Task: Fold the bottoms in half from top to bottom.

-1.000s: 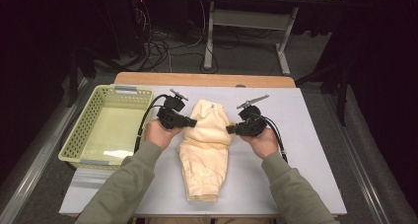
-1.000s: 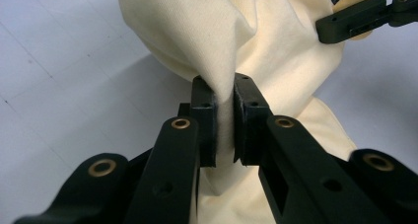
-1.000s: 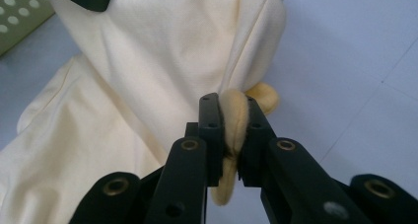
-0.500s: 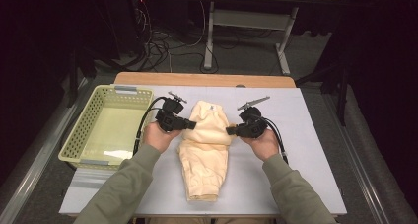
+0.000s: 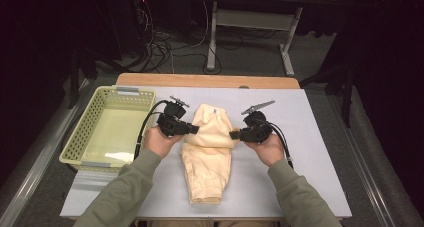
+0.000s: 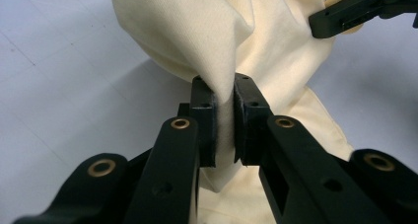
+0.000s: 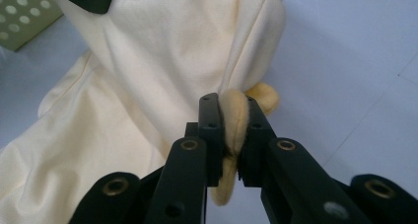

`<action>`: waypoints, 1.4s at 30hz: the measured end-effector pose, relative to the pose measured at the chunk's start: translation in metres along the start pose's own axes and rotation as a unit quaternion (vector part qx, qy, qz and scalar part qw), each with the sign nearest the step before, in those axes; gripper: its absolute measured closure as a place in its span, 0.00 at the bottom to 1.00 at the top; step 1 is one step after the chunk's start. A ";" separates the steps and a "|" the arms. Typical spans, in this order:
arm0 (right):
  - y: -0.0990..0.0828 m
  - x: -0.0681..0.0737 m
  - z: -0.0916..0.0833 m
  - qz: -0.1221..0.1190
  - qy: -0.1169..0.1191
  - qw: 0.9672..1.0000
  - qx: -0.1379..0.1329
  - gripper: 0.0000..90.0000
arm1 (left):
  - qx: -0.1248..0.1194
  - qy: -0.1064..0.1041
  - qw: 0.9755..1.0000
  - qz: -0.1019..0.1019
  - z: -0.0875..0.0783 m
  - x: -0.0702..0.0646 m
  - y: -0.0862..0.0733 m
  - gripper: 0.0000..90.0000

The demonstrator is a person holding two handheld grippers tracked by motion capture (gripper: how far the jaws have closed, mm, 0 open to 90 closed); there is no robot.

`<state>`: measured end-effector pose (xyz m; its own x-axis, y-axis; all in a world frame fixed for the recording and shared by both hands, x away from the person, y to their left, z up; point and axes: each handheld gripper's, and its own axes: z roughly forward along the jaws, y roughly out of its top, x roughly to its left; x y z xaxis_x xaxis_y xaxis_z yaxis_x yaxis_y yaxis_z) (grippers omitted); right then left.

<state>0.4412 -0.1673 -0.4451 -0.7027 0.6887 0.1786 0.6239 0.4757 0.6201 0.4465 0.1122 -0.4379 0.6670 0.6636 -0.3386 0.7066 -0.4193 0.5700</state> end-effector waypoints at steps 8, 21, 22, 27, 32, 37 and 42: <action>-0.003 0.002 -0.001 -0.004 0.003 1.000 -0.003 0.93 | 0.000 0.000 1.000 0.005 -0.001 -0.003 -0.003 0.88; -0.009 0.010 -0.005 -0.014 0.007 1.000 -0.007 0.93 | 0.000 -0.004 1.000 0.010 -0.005 -0.008 -0.013 0.88; -0.009 0.011 -0.006 -0.018 0.007 1.000 -0.006 0.93 | -0.002 -0.005 1.000 0.010 -0.005 -0.008 -0.014 0.88; -0.013 0.013 -0.005 -0.020 0.011 1.000 -0.002 0.93 | -0.001 -0.010 1.000 0.011 -0.006 -0.010 -0.019 0.88; -0.017 0.014 -0.005 -0.021 0.014 1.000 0.000 0.93 | 0.002 -0.012 1.000 0.017 -0.006 -0.014 -0.023 0.88; -0.021 0.018 -0.004 -0.026 0.018 0.999 0.001 0.93 | 0.005 -0.014 1.000 0.017 -0.006 -0.014 -0.029 0.88; -0.023 0.020 -0.005 -0.027 0.022 0.999 0.001 0.93 | 0.004 -0.019 1.000 0.015 -0.007 -0.014 -0.033 0.88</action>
<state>0.4114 -0.1671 -0.4521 -0.7501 0.6368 0.1784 0.5851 0.5134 0.6278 0.4125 0.1213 -0.4462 0.6962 0.6263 -0.3508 0.6884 -0.4440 0.5735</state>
